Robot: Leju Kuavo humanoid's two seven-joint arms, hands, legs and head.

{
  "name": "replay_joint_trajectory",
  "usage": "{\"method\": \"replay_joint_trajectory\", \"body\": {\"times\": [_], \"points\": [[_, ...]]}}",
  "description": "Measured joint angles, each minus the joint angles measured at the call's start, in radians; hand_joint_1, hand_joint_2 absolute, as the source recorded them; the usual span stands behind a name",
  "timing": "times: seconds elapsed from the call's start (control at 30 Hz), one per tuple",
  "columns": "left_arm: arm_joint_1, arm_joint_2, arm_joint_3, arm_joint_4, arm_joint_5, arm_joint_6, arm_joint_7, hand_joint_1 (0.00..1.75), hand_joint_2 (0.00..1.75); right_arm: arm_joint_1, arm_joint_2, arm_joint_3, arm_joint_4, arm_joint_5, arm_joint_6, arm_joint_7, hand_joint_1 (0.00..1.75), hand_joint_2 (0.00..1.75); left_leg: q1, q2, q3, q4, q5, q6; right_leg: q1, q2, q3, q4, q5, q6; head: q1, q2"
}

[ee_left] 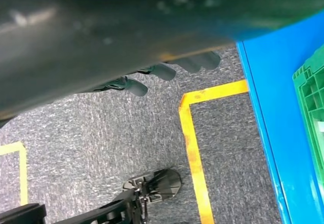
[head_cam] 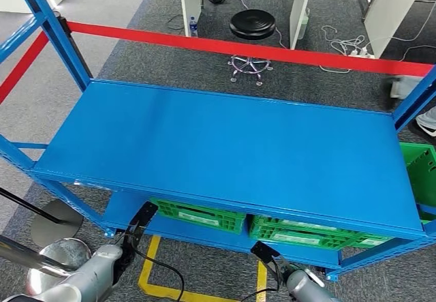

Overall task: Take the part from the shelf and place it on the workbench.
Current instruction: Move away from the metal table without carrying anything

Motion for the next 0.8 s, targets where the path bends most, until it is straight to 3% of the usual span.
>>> {"method": "replay_joint_trajectory", "body": {"times": [0.07, 0.1, 0.13, 0.23, 0.27, 0.8], "points": [[0.002, 0.0, 0.0, 0.0, -0.002, -0.007, -0.001, 0.0, 1.75, 0.001, 0.0, 0.0, 0.001, -0.001, -0.002, 0.003, 0.0, 1.31, 0.0, 0.0, 0.0, 0.0, 0.0, 0.0, 0.0, 0.0, 0.0, 0.0, 0.0, 0.0, 0.0, 0.0], [0.006, 0.001, 0.001, 0.0, -0.006, -0.017, -0.002, 0.0, 1.75, 0.004, 0.0, -0.001, 0.001, -0.005, -0.003, 0.002, 0.0, 1.75, 0.0, 0.0, 0.0, 0.0, 0.0, 0.0, 0.0, 0.0, 0.0, 0.0, 0.0, 0.0, 0.0, 0.0], [0.014, 0.002, 0.003, 0.0, -0.011, -0.03, -0.005, 0.0, 1.31, 0.011, 0.0, -0.003, 0.002, -0.015, -0.005, -0.001, 0.0, 1.75, 0.0, 0.0, 0.001, 0.0, 0.0, 0.0, 0.0, 0.0, 0.001, 0.0, 0.0, 0.0, 0.0, 0.0], [0.062, 0.006, 0.018, 0.0, -0.021, -0.057, -0.017, 0.0, 0.0, 0.05, 0.0, -0.013, 0.001, -0.068, -0.012, -0.022, 0.0, 0.44, 0.0, 0.0, 0.001, 0.0, -0.002, 0.001, 0.0, 0.0, 0.002, 0.0, -0.002, 0.001, 0.0, 0.0], [0.083, 0.008, 0.024, -0.001, -0.021, -0.061, -0.022, 0.0, 0.0, 0.066, 0.0, -0.017, 0.001, -0.089, -0.014, -0.031, 0.0, 0.0, 0.0, 0.0, 0.001, 0.0, -0.002, 0.002, 0.0, 0.0, 0.002, 0.0, -0.003, 0.002, 0.0, 0.0], [0.393, 0.047, 0.152, -0.058, -0.02, -0.095, -0.125, 0.0, 0.0, 0.314, -0.019, -0.081, -0.048, -0.481, -0.058, -0.192, 0.0, 0.0, 0.0, 0.0, 0.002, 0.0, -0.008, 0.004, 0.0, 0.0, 0.003, -0.001, -0.009, 0.004, 0.0, 0.0]]}}
